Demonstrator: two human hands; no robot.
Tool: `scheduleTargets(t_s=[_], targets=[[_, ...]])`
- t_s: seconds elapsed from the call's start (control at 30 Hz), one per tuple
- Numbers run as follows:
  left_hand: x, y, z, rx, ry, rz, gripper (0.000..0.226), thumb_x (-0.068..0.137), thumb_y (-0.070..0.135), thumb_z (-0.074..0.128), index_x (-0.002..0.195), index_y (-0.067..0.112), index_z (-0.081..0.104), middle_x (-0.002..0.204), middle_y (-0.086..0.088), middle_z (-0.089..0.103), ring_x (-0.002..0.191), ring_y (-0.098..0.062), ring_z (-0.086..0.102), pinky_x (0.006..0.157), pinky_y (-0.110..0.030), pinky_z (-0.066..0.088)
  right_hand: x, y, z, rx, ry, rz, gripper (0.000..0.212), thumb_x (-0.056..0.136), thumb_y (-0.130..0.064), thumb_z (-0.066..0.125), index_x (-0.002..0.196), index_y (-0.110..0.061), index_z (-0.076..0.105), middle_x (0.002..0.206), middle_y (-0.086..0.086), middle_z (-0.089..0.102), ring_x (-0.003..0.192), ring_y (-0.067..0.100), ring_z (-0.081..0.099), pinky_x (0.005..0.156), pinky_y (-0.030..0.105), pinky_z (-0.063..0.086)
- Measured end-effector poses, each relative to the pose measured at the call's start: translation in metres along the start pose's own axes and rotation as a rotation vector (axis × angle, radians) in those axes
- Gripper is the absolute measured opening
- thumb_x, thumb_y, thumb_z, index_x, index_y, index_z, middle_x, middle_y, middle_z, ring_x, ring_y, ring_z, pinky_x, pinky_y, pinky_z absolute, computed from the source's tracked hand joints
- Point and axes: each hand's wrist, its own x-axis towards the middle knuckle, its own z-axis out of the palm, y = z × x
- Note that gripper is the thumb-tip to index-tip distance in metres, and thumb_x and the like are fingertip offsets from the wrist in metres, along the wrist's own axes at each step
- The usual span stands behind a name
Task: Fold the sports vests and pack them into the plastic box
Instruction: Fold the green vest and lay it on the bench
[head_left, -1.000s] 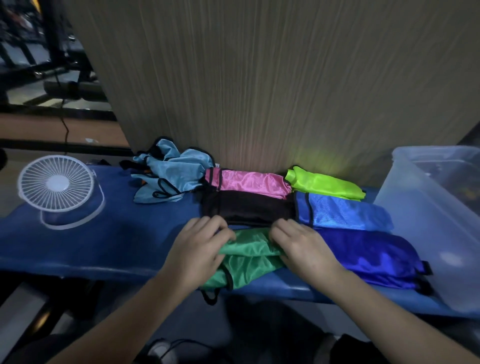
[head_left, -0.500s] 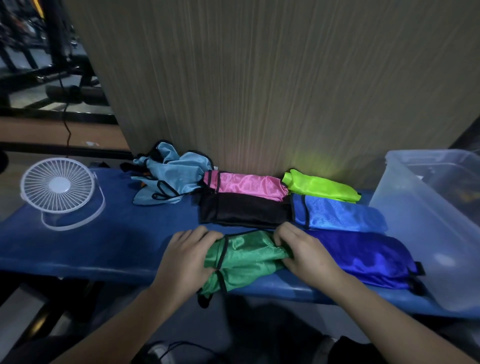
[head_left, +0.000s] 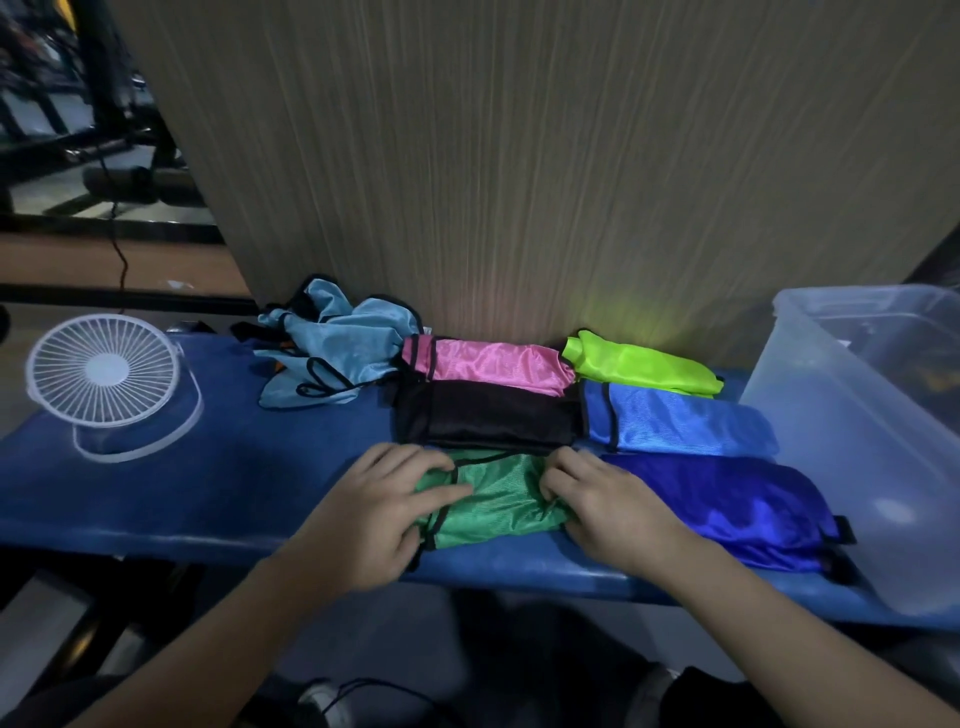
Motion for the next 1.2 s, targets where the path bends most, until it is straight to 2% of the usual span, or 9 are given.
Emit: scheduleTargets(t_s=[0.1,0.17,0.33,0.43,0.53,0.67,1.0,1.13,1.2], targets=[[-0.017,0.003,0.007,-0.027,-0.038,-0.117,0.060,0.093,0.055,0.050,0.150,0.037,0.043,0.157,0.007,0.039,0.142,-0.016,0.040,0.118,-0.047,0.028,-0.006,-0.001,-0.007,0.068,-0.070,-0.004,0.032,0.078,-0.040,0.051,0.106,-0.024,0.055,0.113,-0.004,0.050,0.099,0.019,0.054,0.080,0.031,0.049],[-0.018,0.008,0.011,0.022,0.010,-0.139,0.065,0.097,0.069,0.035,0.150,0.034,0.044,0.163,0.003,0.029,0.150,-0.020,0.029,0.122,-0.046,0.020,-0.007,0.000,-0.010,0.066,-0.081,0.007,0.043,0.084,-0.056,0.045,0.109,-0.024,0.057,0.115,-0.005,0.052,0.102,0.019,0.055,0.088,0.034,0.048],[-0.002,0.032,0.010,0.050,0.244,-0.143,0.046,0.099,0.042,0.046,0.141,0.028,0.057,0.156,-0.001,0.042,0.146,-0.023,0.037,0.118,-0.044,0.026,0.000,-0.005,-0.005,0.046,0.099,-0.008,0.045,0.096,-0.057,0.044,0.123,-0.023,0.057,0.128,-0.001,0.053,0.116,0.019,0.053,0.100,0.034,0.045],[-0.004,0.026,0.019,0.076,0.210,-0.109,0.039,0.091,0.042,0.052,0.125,0.034,0.068,0.137,-0.001,0.059,0.122,-0.026,0.059,0.098,-0.036,0.041,0.000,-0.011,0.007,0.009,0.090,-0.034,0.039,0.094,-0.050,0.046,0.125,-0.030,0.057,0.118,-0.005,0.054,0.102,0.017,0.057,0.082,0.034,0.054],[-0.004,0.018,0.026,0.068,0.178,-0.115,0.038,0.088,0.046,0.052,0.119,0.036,0.071,0.126,0.002,0.063,0.111,-0.022,0.062,0.086,-0.034,0.051,0.001,-0.013,0.012,-0.016,0.088,-0.013,0.037,0.089,-0.050,0.052,0.122,-0.034,0.057,0.109,-0.009,0.054,0.094,0.014,0.058,0.073,0.030,0.054],[0.001,0.003,0.036,-0.001,0.173,-0.094,0.037,0.089,0.049,0.054,0.121,0.038,0.070,0.128,0.005,0.061,0.114,-0.019,0.058,0.090,-0.035,0.053,0.005,-0.013,0.014,-0.004,0.106,0.031,0.039,0.084,-0.049,0.066,0.120,-0.037,0.058,0.107,-0.010,0.055,0.094,0.013,0.059,0.072,0.030,0.053],[0.025,-0.027,0.034,-0.094,0.136,0.012,0.037,0.093,0.054,0.050,0.125,0.042,0.066,0.132,0.012,0.055,0.121,-0.012,0.052,0.092,-0.031,0.051,0.011,-0.012,0.017,-0.001,0.101,0.116,0.039,0.083,-0.050,0.064,0.119,-0.036,0.059,0.106,-0.010,0.055,0.096,0.014,0.059,0.074,0.031,0.054],[0.038,-0.029,0.032,-0.109,0.134,-0.002,0.041,0.083,0.039,0.075,0.123,0.042,0.067,0.130,0.013,0.055,0.121,-0.009,0.050,0.086,-0.034,0.054,0.013,-0.010,0.018,-0.016,0.119,0.135,0.037,0.082,-0.048,0.065,0.116,-0.035,0.060,0.103,-0.008,0.055,0.093,0.014,0.059,0.074,0.031,0.054],[0.040,-0.026,0.027,-0.141,0.129,-0.011,0.047,0.082,0.038,0.077,0.127,0.041,0.063,0.131,0.016,0.053,0.123,-0.006,0.048,0.090,-0.033,0.052,0.014,-0.007,0.018,-0.015,0.114,0.129,0.037,0.083,-0.047,0.065,0.117,-0.034,0.060,0.104,-0.008,0.055,0.094,0.015,0.059,0.076,0.032,0.055]])
